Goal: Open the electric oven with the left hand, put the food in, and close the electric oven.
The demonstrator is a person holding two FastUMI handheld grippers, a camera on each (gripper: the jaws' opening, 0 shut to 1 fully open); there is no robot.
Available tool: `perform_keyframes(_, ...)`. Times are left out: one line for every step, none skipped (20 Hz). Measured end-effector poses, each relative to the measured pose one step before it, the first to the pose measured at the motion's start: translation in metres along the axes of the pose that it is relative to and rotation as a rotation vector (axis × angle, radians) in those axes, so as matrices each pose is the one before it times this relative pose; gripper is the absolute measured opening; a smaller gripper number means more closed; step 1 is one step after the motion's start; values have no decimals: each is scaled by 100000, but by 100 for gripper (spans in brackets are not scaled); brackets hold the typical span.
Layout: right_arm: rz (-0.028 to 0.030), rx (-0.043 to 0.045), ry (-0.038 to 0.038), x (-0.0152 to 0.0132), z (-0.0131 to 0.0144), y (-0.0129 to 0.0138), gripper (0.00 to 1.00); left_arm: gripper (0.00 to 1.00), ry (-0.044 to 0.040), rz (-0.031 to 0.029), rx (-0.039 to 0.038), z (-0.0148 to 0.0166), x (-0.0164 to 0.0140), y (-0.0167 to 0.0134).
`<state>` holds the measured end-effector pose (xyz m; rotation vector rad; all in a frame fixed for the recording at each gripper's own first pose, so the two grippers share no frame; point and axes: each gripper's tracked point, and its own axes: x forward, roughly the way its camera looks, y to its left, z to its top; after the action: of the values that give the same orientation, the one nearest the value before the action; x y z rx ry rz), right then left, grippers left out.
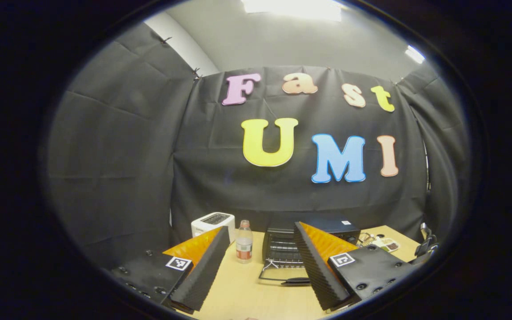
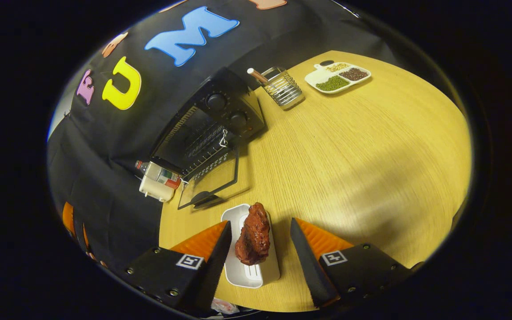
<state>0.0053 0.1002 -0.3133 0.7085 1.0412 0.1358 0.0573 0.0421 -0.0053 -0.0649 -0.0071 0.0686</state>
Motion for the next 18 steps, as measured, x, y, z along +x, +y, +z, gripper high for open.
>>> perform_keyframes(870,796,1530,156,-299,193,79,100,-25,10,296,64,19,103)
perform_keyframes(1028,590,1275,110,-368,256,79,100,145,-326,80,-44,-49,-39)
perform_keyframes(621,29,798,102,-230,164,79,100,62,-183,130,-33,-3,-126)
perform_keyframes(412,-274,683,102,-137,79,79,100,-127,-129,269,-63,18,95)
perform_keyframes(-892,-263,-248,-13,11,-137,80,100,-3,-43,403,9,-61,-45)
perform_keyframes(-2188,764,-1990,465,361,-469,69,100,4,-182,253,-15,149,-137)
perform_keyframes(-407,697,112,-74,-166,123,35,100,-129,-296,202,41,-21,-14)
perform_keyframes(1262,272,1204,-114,-160,305,36,100,-166,-117,250,41,-31,-7)
perform_keyframes(390,-457,656,-107,-158,98,36,100,60,-207,166,-8,44,-29)
perform_keyframes(-482,-805,-1655,-441,252,-259,36,90,233,-276,150,-190,28,24)
perform_keyframes(220,-135,-147,325,82,214,26,95,-144,167,231,-11,-54,104)
perform_keyframes(2089,570,-1817,-540,253,554,25,100,-83,125,-9,76,87,68)
perform_keyframes(702,-1092,263,490,-65,379,18,100,115,34,-279,-25,-5,27)
perform_keyframes(663,-2078,338,-65,5,133,18,97,118,-167,-199,-95,76,-49)
perform_keyframes(382,-1501,-228,-9,2,108,18,100,-98,-15,-49,-39,10,98)
perform_keyframes(356,-855,-81,-113,-13,259,18,100,-156,-140,-45,1,45,91)
perform_keyframes(306,-191,-422,-134,74,106,18,100,-75,-40,-78,-41,92,22)
perform_keyframes(419,781,25,-55,78,189,18,100,10,-183,-275,-20,97,15)
